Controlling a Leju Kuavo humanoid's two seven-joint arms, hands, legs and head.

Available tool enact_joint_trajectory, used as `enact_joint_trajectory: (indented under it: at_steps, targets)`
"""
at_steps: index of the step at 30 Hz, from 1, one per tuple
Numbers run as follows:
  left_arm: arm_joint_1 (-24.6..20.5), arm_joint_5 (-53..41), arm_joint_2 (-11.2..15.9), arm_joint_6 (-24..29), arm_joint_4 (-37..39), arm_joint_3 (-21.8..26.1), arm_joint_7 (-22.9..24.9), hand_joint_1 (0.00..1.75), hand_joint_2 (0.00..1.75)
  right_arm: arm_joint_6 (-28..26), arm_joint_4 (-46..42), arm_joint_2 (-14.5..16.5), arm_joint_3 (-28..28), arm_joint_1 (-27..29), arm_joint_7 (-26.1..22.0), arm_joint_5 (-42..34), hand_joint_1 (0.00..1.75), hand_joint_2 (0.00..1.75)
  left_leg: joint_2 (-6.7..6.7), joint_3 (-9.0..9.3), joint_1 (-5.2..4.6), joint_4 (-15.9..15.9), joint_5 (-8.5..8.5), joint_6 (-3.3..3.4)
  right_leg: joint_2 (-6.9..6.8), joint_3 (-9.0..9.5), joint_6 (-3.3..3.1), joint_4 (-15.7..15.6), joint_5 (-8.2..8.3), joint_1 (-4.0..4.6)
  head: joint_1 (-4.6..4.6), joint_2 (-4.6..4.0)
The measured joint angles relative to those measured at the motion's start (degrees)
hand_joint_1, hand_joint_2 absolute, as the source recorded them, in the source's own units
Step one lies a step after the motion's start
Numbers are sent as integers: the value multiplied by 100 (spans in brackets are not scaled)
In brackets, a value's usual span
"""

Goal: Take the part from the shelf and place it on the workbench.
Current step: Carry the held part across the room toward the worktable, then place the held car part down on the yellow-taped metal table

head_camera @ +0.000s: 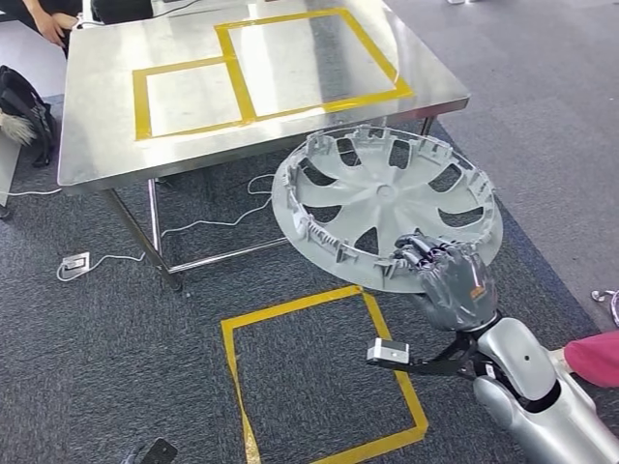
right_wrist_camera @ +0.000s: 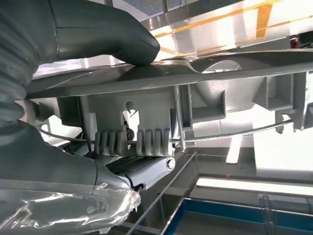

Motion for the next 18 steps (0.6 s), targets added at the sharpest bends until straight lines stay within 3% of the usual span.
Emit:
enact_joint_trajectory:
  at_steps: [6,18]
  targets:
    - [-8,2,-2,1,0,1,0,0,175,57,1,0,24,-11,-9,-22,175,175,3,-3,-6,5,-3,52,7,15,70,-48,35,-6,-1,0]
    - [-7,35,-2,3,0,1,0,0,175,76,2,0,26,-11,-7,-37,175,175,7,-3,0,5,13,65,19,4,82,-40,43,-2,-2,0]
